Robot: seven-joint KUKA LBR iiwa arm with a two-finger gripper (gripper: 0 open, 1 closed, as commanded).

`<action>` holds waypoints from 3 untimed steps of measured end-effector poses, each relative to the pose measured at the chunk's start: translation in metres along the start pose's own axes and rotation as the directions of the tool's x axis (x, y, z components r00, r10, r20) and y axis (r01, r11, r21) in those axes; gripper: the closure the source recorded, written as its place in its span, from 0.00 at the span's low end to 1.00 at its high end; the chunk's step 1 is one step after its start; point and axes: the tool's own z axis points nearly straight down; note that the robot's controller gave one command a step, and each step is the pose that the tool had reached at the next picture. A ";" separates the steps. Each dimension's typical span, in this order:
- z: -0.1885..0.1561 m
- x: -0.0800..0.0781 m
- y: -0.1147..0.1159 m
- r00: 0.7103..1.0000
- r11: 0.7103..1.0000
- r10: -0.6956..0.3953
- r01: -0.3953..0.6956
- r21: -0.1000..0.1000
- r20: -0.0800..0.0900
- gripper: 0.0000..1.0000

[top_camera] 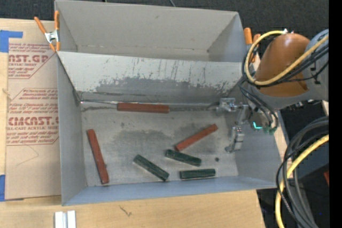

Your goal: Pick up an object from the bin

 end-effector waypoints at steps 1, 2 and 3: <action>-0.003 -0.001 0.000 1.000 1.000 0.000 0.000 0.000 0.004 0.00; 0.063 -0.002 0.014 0.983 0.983 -0.183 0.183 0.001 0.005 1.00; 0.063 -0.002 0.014 0.983 0.983 -0.183 0.183 0.001 0.005 1.00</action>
Offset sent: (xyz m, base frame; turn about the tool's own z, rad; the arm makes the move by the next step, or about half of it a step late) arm 0.0010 0.0130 -0.0636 -0.1824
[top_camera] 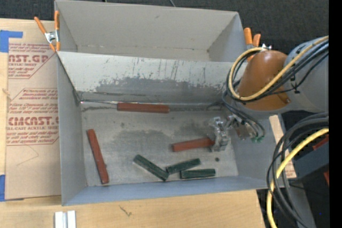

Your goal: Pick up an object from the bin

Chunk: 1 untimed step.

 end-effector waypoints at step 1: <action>-0.149 -0.004 -0.021 0.998 0.998 -0.059 0.059 0.002 0.005 1.00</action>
Offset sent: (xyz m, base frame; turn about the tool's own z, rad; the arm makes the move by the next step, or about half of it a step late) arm 0.0000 0.0000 0.0000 0.0000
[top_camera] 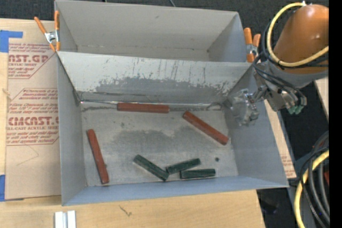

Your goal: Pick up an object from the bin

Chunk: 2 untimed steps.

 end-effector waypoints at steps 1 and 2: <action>0.001 0.000 0.000 1.000 1.000 0.000 0.000 -0.001 -0.001 0.00; 0.001 0.000 0.000 1.000 1.000 0.000 0.000 -0.001 -0.002 0.00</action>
Offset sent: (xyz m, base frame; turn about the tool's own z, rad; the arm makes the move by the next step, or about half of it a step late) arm 0.0000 0.0000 0.0000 0.0000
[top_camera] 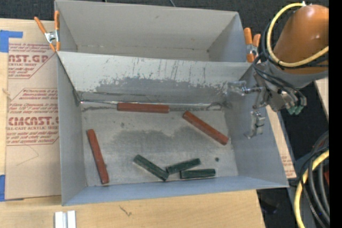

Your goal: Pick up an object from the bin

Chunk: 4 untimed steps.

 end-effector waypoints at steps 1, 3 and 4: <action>0.043 0.001 0.007 0.999 0.999 0.037 -0.037 0.003 0.007 0.00; 0.149 0.011 0.033 0.990 0.990 0.139 -0.139 0.000 -0.002 1.00; 0.149 0.011 0.033 0.990 0.990 0.139 -0.139 0.000 -0.002 1.00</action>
Offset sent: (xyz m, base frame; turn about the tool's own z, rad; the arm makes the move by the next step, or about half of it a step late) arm 0.0089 0.0018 -0.1487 0.2122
